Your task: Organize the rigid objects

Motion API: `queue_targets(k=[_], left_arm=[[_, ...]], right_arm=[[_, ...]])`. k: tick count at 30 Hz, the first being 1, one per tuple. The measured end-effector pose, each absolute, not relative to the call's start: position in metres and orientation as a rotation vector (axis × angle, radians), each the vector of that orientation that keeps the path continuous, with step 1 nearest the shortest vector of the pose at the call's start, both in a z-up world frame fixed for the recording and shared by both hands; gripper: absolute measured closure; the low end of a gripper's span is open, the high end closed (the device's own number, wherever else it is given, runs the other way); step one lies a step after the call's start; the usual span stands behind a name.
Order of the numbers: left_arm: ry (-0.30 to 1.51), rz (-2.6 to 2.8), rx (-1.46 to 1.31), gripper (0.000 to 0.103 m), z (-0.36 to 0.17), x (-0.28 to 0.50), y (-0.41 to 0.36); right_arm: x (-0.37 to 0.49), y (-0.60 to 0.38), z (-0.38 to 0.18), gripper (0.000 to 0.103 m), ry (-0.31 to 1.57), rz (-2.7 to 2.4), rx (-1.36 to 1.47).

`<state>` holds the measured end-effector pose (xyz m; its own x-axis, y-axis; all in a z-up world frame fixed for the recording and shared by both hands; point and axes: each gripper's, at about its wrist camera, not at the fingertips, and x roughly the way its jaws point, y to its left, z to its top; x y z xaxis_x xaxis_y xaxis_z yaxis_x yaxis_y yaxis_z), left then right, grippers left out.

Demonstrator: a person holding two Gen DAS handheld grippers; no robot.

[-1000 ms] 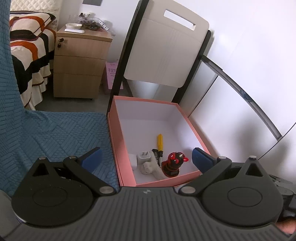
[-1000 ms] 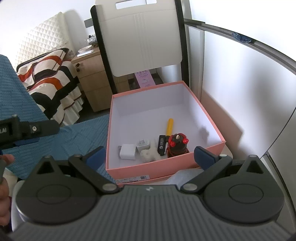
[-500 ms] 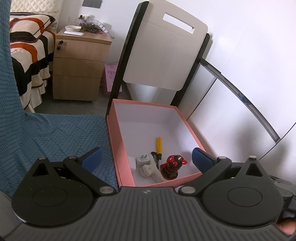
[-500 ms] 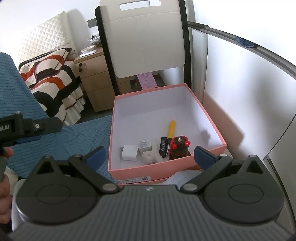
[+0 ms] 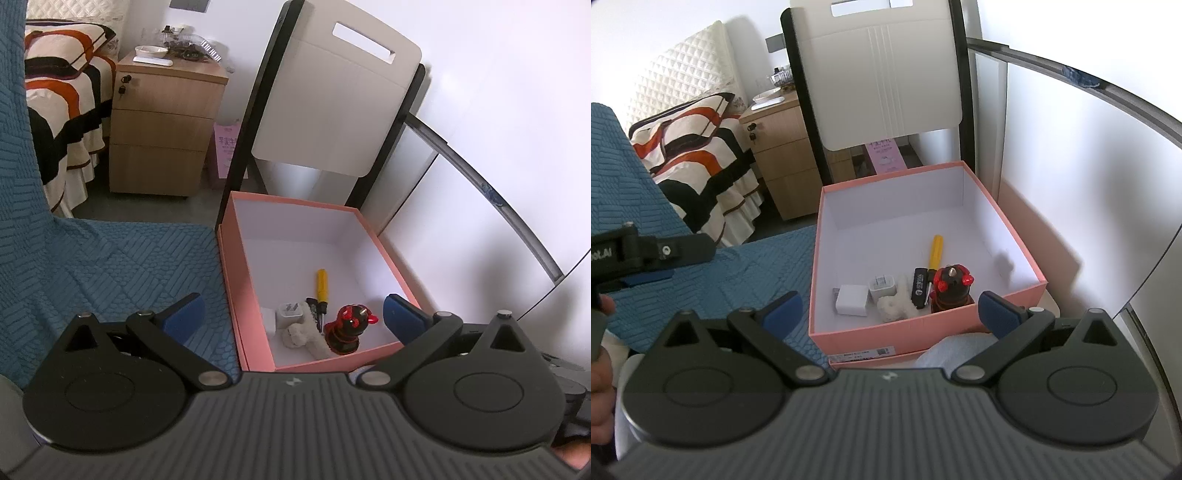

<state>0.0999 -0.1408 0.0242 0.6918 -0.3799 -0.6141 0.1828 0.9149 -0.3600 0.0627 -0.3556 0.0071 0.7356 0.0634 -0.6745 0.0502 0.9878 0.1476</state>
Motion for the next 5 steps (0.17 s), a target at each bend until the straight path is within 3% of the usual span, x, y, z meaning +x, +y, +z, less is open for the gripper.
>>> queue_targets(k=[5], left_arm=[[0.752, -0.320, -0.258, 0.000, 0.0223, 0.1009, -0.1463]], right_arm=[[0.0633, -0.3562, 0.0048, 0.000, 0.749, 0.005, 0.164]])
